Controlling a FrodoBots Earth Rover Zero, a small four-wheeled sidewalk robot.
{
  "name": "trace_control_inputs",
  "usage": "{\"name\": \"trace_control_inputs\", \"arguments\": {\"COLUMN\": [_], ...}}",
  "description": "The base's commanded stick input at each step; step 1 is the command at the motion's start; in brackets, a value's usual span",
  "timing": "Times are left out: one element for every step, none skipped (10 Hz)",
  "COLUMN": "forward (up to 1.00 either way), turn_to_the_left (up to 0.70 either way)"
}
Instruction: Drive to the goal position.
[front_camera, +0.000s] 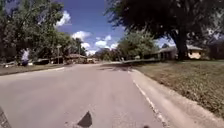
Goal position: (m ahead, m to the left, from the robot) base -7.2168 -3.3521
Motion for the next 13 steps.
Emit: {"name": "trace_control_inputs", "arguments": {"forward": [0.85,0.85,0.85,0.85,0.85,0.85,0.85,0.85,0.85,0.85,0.85,0.85,0.85], "turn_to_the_left": [0.00,0.00,0.00,0.00,0.00,0.00,0.00,0.00,0.00,0.00,0.00,0.00,0.00]}}
